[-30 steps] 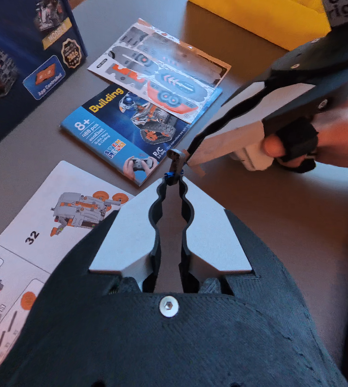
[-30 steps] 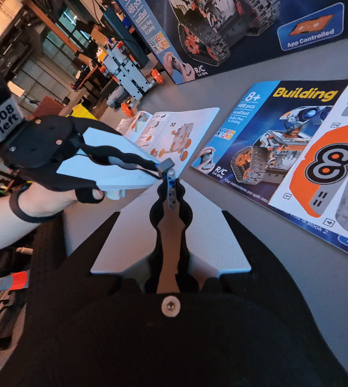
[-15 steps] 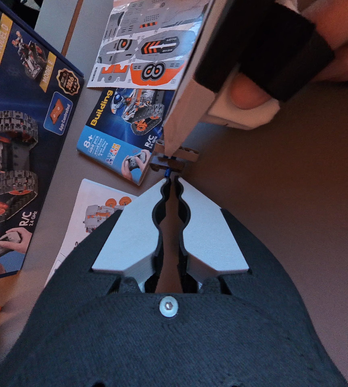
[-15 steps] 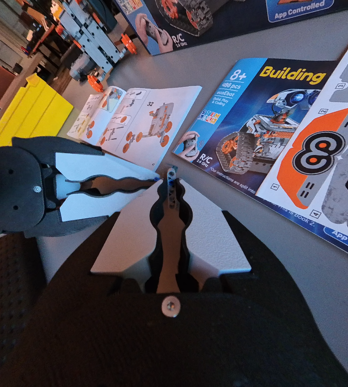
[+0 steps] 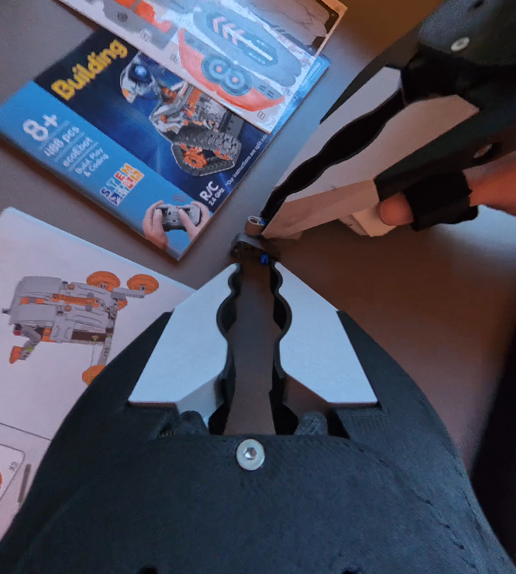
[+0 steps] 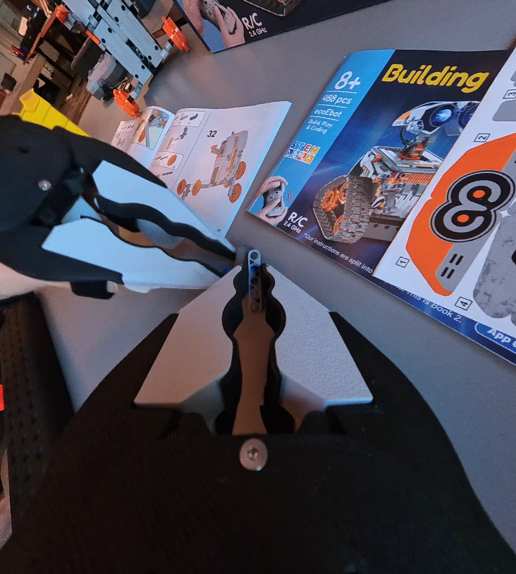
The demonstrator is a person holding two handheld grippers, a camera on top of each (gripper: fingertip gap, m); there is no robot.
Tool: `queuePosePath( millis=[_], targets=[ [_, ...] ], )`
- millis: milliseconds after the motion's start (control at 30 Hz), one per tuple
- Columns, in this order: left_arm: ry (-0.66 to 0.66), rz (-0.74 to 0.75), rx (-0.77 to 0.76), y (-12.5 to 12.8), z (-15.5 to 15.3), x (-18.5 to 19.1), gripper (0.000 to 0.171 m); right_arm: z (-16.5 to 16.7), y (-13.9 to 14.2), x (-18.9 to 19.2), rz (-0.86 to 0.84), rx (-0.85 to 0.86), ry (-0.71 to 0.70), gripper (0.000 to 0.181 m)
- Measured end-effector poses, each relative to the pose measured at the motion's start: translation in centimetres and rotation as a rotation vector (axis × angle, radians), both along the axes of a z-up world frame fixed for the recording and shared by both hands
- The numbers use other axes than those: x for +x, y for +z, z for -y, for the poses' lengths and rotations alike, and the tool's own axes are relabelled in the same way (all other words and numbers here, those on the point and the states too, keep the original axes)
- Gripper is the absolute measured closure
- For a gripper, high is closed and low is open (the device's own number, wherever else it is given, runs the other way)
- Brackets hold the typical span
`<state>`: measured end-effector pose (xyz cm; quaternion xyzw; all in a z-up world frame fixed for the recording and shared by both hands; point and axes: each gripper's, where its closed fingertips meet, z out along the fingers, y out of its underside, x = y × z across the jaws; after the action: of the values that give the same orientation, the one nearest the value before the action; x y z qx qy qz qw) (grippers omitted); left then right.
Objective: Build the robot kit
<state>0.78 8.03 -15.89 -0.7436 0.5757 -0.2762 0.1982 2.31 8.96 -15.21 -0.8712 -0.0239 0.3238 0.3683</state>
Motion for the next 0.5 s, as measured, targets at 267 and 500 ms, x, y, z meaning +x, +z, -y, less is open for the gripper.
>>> queuePosePath(
  millis=[267, 500],
  targets=[
    [0.230, 0.090, -0.312, 1.5, -0.1, -0.5, 0.156, 0.3, -0.1, 0.0, 0.013, -0.003, 0.011, 0.176],
    [0.235, 0.052, -0.320, 0.6, 0.2, -0.4, 0.149, 0.4, 0.0, -0.2, 0.094, 0.037, 0.039, 0.176]
  ],
)
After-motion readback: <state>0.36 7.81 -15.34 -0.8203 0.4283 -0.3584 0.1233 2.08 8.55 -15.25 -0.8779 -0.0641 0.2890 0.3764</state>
